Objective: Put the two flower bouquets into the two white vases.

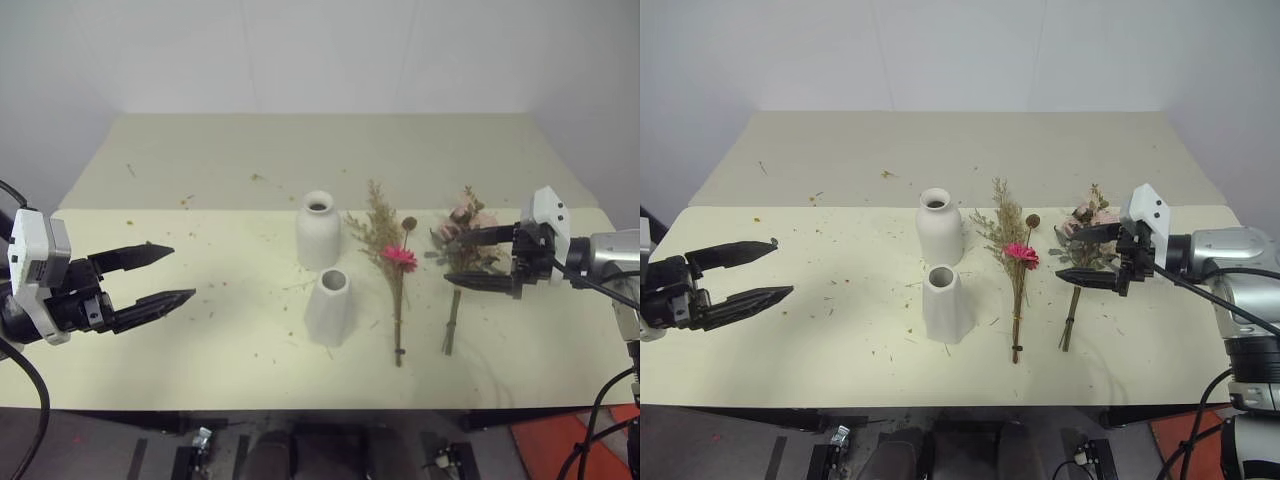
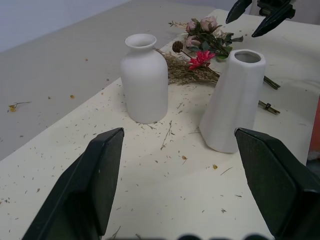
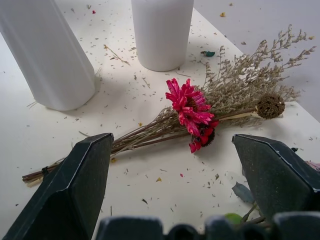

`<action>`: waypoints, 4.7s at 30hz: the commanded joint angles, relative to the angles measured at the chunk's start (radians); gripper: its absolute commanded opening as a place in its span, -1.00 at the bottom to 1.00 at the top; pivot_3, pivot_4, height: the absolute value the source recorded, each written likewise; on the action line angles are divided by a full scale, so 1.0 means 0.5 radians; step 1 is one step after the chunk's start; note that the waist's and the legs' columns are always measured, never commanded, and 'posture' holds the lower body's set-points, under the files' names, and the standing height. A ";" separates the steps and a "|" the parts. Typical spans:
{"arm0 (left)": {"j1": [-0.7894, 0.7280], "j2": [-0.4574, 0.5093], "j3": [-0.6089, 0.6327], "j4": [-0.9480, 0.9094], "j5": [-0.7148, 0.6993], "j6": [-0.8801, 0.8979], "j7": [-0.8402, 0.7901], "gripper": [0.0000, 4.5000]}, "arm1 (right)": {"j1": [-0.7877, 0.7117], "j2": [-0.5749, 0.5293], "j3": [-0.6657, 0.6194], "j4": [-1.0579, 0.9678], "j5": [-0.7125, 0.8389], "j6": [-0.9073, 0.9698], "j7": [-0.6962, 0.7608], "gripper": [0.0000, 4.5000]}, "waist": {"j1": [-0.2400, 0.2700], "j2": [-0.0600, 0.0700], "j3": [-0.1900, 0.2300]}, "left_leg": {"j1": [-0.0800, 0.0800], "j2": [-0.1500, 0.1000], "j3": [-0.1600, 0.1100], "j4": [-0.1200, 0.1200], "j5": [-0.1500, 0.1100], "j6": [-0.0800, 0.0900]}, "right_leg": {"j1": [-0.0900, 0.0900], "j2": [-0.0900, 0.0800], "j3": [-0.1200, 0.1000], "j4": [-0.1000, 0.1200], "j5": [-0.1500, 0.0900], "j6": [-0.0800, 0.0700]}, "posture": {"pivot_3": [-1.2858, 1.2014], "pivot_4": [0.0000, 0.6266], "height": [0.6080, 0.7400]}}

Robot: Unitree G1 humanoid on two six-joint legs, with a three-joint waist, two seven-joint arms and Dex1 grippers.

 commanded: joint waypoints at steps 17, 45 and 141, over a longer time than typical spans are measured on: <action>-0.314 0.053 -0.228 0.119 0.053 -0.111 -0.067 0.71 | 0.011 -0.224 0.155 -0.202 -0.210 0.484 -0.187 1.00 | 0.011 0.001 0.001 | -0.001 -0.001 0.000 0.000 0.000 0.000 | 0.000 0.000 -0.001 0.000 0.000 0.000 | 0.03 -0.52 1.00; -0.819 -0.021 -0.766 0.412 0.231 -0.303 -0.321 0.73 | -1.244 0.290 1.062 0.821 -0.232 2.503 -0.805 0.92 | -0.011 0.004 0.003 | -0.031 -0.002 0.006 0.003 0.001 0.000 | -0.038 0.003 0.006 0.008 0.002 -0.001 | 0.03 -0.52 1.00; -0.917 -0.002 -0.536 0.441 0.075 -0.063 0.007 0.73 | -0.853 1.598 0.246 0.434 -0.288 -0.543 -0.964 -0.90 | -0.066 0.004 0.003 | -0.026 0.000 0.007 0.003 0.004 -0.006 | -0.041 0.007 0.010 0.029 0.004 0.001 | 0.03 -0.52 1.00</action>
